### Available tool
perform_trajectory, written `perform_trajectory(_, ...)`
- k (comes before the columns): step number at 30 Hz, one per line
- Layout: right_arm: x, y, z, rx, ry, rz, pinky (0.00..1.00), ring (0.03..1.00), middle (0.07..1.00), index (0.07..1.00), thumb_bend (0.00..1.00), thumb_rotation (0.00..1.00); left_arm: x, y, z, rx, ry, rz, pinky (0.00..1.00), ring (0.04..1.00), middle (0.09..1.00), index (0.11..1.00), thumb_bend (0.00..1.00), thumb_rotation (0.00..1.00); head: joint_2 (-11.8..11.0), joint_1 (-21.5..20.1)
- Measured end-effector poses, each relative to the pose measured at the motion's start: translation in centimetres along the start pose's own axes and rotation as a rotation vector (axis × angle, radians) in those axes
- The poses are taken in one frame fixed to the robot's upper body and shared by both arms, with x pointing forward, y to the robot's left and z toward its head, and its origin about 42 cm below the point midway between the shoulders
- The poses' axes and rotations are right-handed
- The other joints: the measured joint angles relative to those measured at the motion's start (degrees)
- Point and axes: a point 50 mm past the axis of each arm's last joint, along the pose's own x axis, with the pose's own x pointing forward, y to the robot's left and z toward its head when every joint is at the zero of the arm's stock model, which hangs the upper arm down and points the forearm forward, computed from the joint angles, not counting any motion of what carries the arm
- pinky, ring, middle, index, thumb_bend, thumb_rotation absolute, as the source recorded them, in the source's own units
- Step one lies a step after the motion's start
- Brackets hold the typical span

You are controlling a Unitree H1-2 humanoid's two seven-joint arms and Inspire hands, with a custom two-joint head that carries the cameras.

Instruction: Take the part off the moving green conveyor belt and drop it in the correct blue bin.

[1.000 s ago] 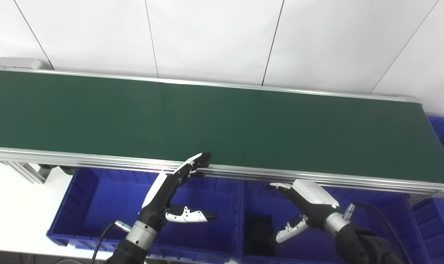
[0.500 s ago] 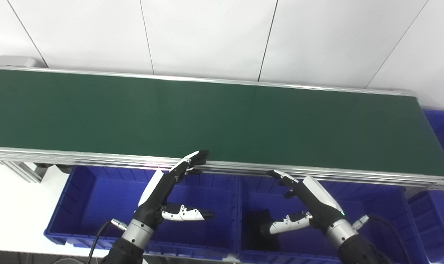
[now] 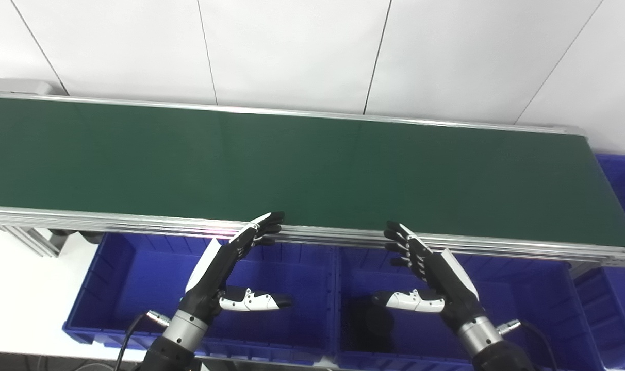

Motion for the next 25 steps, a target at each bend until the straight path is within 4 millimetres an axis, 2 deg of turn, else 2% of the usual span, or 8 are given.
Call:
perform_trajectory(7, -0.4, 1.3, -0.2, 0.04, 0.005, -0.026, 0.86, 0.9, 0.916, 0.959, 0.97, 0.32, -0.5, 0.3, 0.1, -0.013, 0.001, -0.003, 0.73, 0.839, 0.888, 0.88, 0.92, 0.39, -1.5, -1.1)
perform_trajectory(13, -0.5, 2.1, -0.2, 0.092, -0.001, -0.05, 0.88, 0.906, 0.921, 0.963, 0.97, 0.3, -0.9, 0.5, 0.0, -0.009, 0.007, 0.001, 0.77, 0.851, 0.882, 0.873, 0.9, 0.37, -1.8, -0.7)
perform_trajectory(25, -1.4, 2.0, 0.0, 0.111, -0.037, -0.07, 0.9, 0.901, 0.908, 0.956, 0.97, 0.29, -1.4, 0.4, -0.1, -0.051, 0.014, 0.014, 0.81, 0.881, 0.904, 0.888, 0.9, 0.35, -2.5, 0.6)
